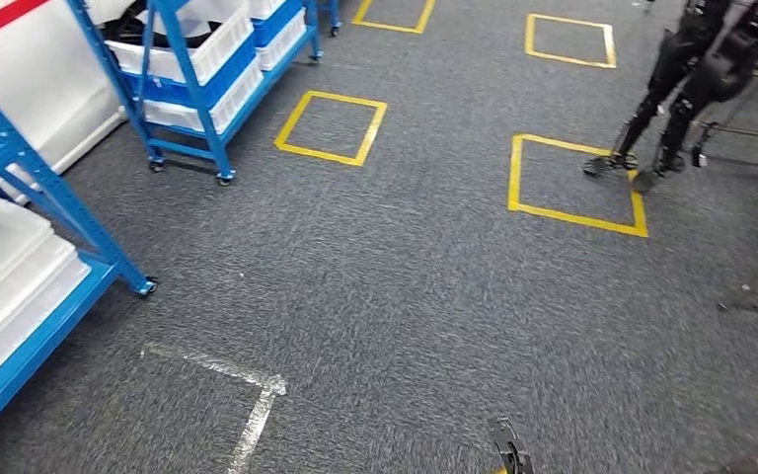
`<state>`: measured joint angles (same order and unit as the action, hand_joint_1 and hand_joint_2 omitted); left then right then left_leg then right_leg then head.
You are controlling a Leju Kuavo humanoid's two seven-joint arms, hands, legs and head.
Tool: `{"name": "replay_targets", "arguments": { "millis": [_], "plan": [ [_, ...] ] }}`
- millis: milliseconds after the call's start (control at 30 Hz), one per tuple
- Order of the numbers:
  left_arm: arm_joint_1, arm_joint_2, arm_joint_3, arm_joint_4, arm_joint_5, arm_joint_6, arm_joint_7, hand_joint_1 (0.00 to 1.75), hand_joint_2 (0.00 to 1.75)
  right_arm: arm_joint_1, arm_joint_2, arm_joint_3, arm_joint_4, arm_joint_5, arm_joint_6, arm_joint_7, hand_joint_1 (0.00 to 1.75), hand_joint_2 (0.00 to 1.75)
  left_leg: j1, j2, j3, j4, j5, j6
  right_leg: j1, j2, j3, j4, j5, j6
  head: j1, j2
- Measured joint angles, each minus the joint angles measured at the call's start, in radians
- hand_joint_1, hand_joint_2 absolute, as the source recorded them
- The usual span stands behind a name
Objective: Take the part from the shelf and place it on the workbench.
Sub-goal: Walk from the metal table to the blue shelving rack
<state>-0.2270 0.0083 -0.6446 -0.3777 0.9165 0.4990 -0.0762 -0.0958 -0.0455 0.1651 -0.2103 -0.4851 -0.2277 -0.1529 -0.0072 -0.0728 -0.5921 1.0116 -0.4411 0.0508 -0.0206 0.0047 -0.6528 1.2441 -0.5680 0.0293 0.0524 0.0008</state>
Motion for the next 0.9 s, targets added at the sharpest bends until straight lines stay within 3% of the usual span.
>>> {"name": "replay_targets", "arguments": {
  "millis": [67,100,133,200,233,300,367,433,467,500,567,633,667,733,800,867,900],
  "plan": [
    [0.002,-0.001,0.0,-0.002,0.0,0.0,0.002,0.0,0.0,0.0,0.0,0.0,0.0,-0.006,0.0,-0.004,0.0,0.0,0.002,-0.028,-0.003,0.011,-0.005,-0.008,-0.003,0.037,0.052,-0.134,0.065,-0.004,0.0,0.0],
    [0.002,-0.001,0.0,-0.004,-0.001,0.0,0.003,0.0,0.0,-0.001,0.0,-0.001,0.0,-0.01,0.001,-0.006,0.0,0.0,0.002,-0.04,-0.006,0.015,-0.007,-0.014,-0.003,0.053,0.069,-0.177,0.08,-0.007,0.0,0.0],
    [0.002,-0.001,0.0,-0.006,-0.001,0.0,0.004,0.0,0.0,-0.002,0.0,-0.001,0.0,-0.013,0.001,-0.009,0.0,0.0,0.002,-0.05,-0.01,0.017,-0.007,-0.02,-0.002,0.063,0.077,-0.197,0.081,-0.01,0.0,0.0],
    [0.004,-0.001,0.0,-0.007,-0.003,0.0,0.005,0.0,0.0,-0.005,0.0,-0.001,0.0,-0.015,0.002,-0.013,0.0,0.0,0.003,-0.069,-0.014,0.014,-0.004,-0.031,-0.001,0.046,0.082,-0.201,0.082,-0.022,-0.001,0.0],
    [0.006,0.0,0.0,-0.007,-0.004,0.001,0.006,0.0,0.0,-0.006,0.002,-0.001,0.0,-0.015,0.003,-0.015,0.0,0.0,0.003,-0.063,-0.017,0.017,-0.006,-0.036,-0.002,0.035,0.086,-0.205,0.084,-0.029,-0.001,0.0],
    [0.006,0.0,0.0,-0.008,-0.005,0.001,0.007,0.0,0.0,-0.005,0.004,-0.001,0.0,-0.014,0.003,-0.019,0.0,0.0,0.001,-0.013,-0.044,0.068,-0.038,-0.044,-0.004,0.009,0.094,-0.216,0.09,-0.042,-0.006,0.0],
    [0.003,-0.001,0.0,-0.01,-0.007,0.0,0.009,0.0,0.0,-0.003,0.004,-0.001,0.0,-0.014,0.003,-0.023,0.0,0.0,0.003,0.046,-0.102,0.188,-0.098,-0.051,0.0,-0.016,0.096,-0.219,0.089,-0.05,-0.01,0.0],
    [0.004,-0.002,0.0,-0.011,-0.01,-0.001,0.009,0.0,0.0,-0.002,0.004,-0.001,0.0,-0.017,0.001,-0.024,0.0,0.0,0.008,0.062,-0.15,0.282,-0.126,-0.056,0.002,-0.044,0.097,-0.218,0.086,-0.052,-0.01,0.0],
    [0.006,-0.002,0.0,-0.011,-0.012,-0.001,0.007,0.0,0.0,-0.002,0.004,-0.002,0.0,-0.019,-0.002,-0.026,0.0,0.0,0.009,0.066,-0.15,0.282,-0.115,-0.057,0.002,-0.057,0.099,-0.218,0.083,-0.052,-0.01,0.0],
    [0.01,-0.002,0.0,-0.011,-0.015,-0.002,0.004,0.0,0.0,-0.002,0.004,-0.002,0.0,-0.023,-0.004,-0.027,0.0,0.0,0.009,0.073,-0.131,0.243,-0.088,-0.056,0.002,-0.069,0.102,-0.218,0.081,-0.051,-0.01,0.0],
    [0.014,-0.002,0.0,-0.012,-0.02,-0.002,-0.004,0.0,0.0,-0.002,0.005,-0.002,0.0,-0.029,-0.008,-0.029,0.0,0.0,0.003,0.12,-0.059,0.107,-0.028,-0.048,0.005,-0.093,0.111,-0.217,0.072,-0.044,-0.01,0.0],
    [0.014,-0.002,0.0,-0.015,-0.021,-0.002,-0.008,0.0,0.0,-0.003,0.005,-0.002,0.0,-0.029,-0.012,-0.03,0.0,0.0,-0.006,0.159,-0.014,0.023,-0.007,-0.035,0.01,-0.116,0.119,-0.217,0.064,-0.035,-0.009,0.0],
    [0.015,-0.002,-0.001,-0.016,-0.022,-0.001,-0.008,0.0,0.0,-0.003,0.005,-0.003,0.0,-0.029,-0.014,-0.031,0.0,0.0,-0.01,0.16,-0.012,0.015,-0.01,-0.03,0.012,-0.126,0.122,-0.217,0.061,-0.03,-0.008,0.0],
    [0.018,-0.002,-0.001,-0.018,-0.022,-0.001,-0.008,0.0,0.0,-0.005,0.005,-0.003,0.0,-0.026,-0.016,-0.031,0.0,0.0,-0.006,0.13,-0.009,0.009,-0.007,-0.021,0.011,-0.14,0.13,-0.218,0.054,-0.019,-0.007,0.0],
    [0.018,-0.002,-0.003,-0.019,-0.023,-0.001,-0.007,0.0,0.0,-0.006,0.006,-0.003,0.0,-0.019,-0.018,-0.031,0.0,0.0,0.0,0.103,-0.002,0.0,-0.003,-0.012,0.007,-0.095,0.118,-0.178,0.023,-0.009,-0.005,0.0],
    [0.015,-0.002,-0.009,-0.02,-0.023,-0.001,-0.007,0.0,0.0,-0.004,0.006,-0.003,0.0,-0.012,-0.021,-0.031,0.0,0.0,0.002,0.077,0.0,-0.003,-0.001,-0.004,0.004,-0.03,0.061,-0.06,-0.034,-0.004,-0.002,0.0],
    [0.014,-0.002,-0.012,-0.021,-0.023,-0.001,-0.006,0.0,0.0,-0.003,0.006,-0.003,0.0,-0.009,-0.023,-0.03,0.0,0.0,0.002,0.063,-0.001,-0.002,-0.001,-0.002,0.004,-0.017,0.025,0.007,-0.057,-0.003,-0.001,0.0]
  ]
}}
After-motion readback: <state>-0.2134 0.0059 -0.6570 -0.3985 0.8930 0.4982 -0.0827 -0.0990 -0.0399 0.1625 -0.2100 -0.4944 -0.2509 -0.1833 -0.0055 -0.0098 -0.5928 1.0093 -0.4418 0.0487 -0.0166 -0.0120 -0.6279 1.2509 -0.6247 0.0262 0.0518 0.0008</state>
